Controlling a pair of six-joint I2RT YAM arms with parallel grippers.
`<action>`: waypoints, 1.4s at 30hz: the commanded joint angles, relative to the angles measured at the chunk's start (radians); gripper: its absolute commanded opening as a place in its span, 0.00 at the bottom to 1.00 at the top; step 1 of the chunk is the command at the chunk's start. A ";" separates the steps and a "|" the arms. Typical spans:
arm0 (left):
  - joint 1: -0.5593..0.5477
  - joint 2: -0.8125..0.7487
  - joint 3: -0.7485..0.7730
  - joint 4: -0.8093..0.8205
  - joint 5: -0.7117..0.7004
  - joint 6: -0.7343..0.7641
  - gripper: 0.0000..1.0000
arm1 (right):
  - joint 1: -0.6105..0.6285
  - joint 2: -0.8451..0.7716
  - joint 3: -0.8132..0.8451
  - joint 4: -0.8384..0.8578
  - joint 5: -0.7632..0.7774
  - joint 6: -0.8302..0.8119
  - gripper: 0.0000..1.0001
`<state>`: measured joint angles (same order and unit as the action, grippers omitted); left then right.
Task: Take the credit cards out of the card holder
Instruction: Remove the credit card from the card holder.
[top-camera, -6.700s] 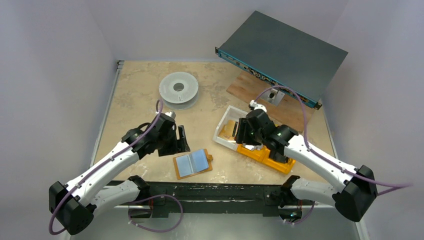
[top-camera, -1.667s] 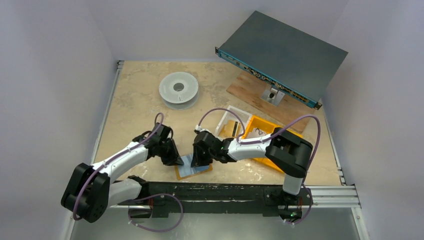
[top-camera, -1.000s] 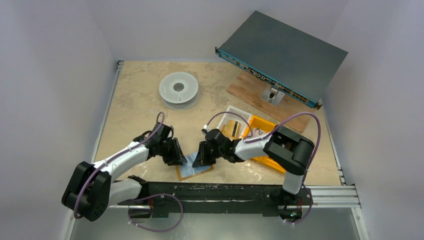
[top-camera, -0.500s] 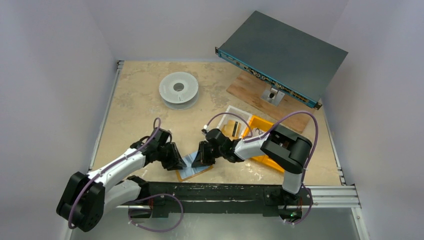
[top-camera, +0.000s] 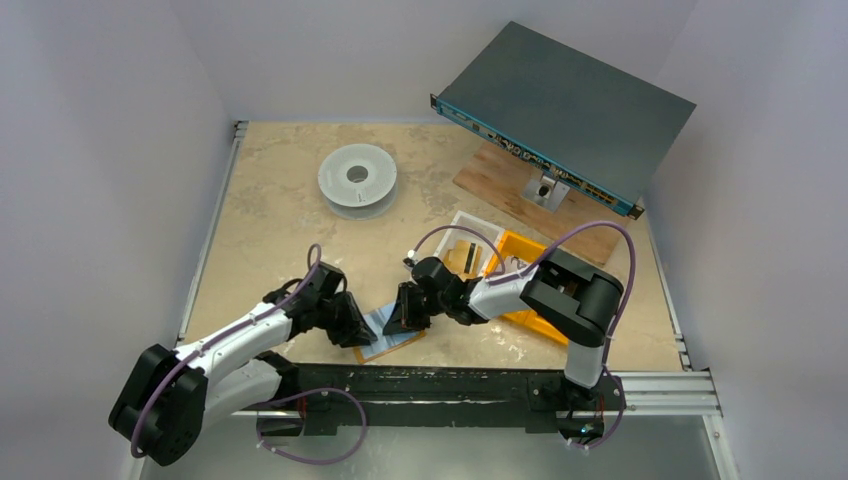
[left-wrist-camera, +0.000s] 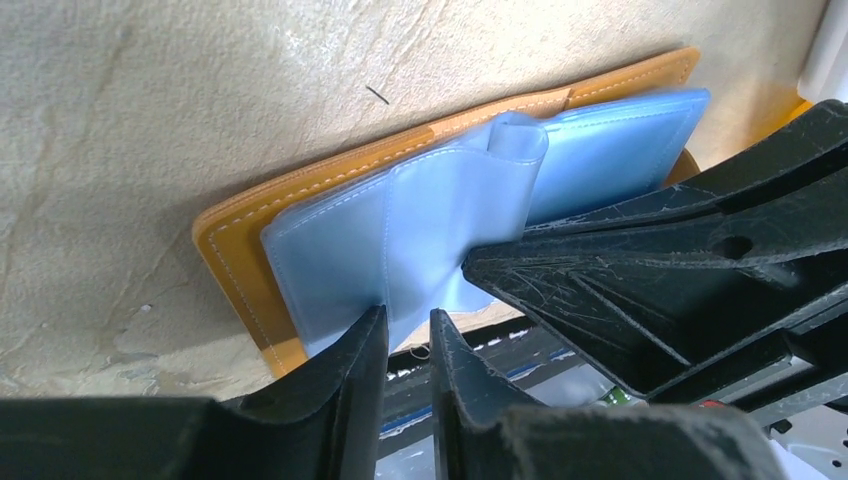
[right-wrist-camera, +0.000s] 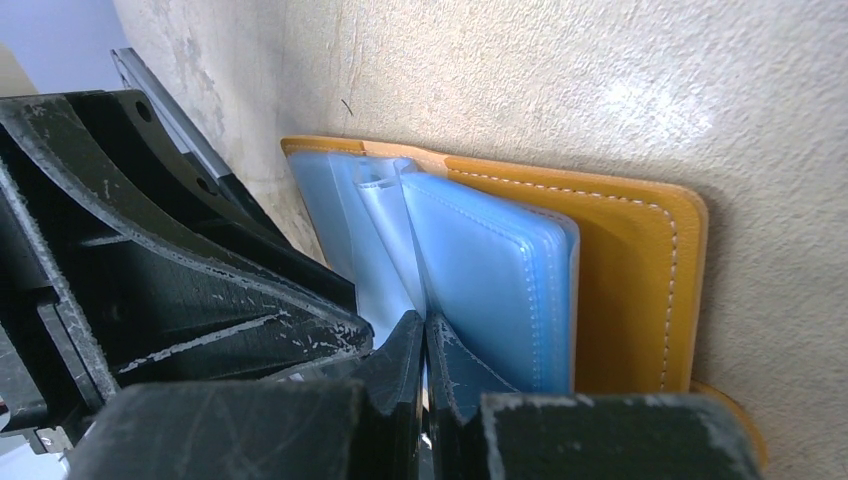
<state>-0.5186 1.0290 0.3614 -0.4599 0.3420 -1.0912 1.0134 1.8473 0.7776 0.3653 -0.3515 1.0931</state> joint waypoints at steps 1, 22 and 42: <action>-0.005 0.002 -0.023 0.023 -0.054 -0.027 0.18 | -0.003 -0.002 -0.005 -0.024 0.026 -0.008 0.00; -0.013 -0.066 0.206 -0.168 -0.064 0.140 0.00 | -0.001 -0.303 0.109 -0.384 0.230 -0.163 0.52; -0.132 0.315 0.294 0.169 0.034 0.071 0.29 | -0.003 -0.491 0.042 -0.549 0.417 -0.147 0.52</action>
<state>-0.6441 1.3022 0.6212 -0.4072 0.3294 -0.9962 1.0138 1.3861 0.8402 -0.1665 0.0204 0.9413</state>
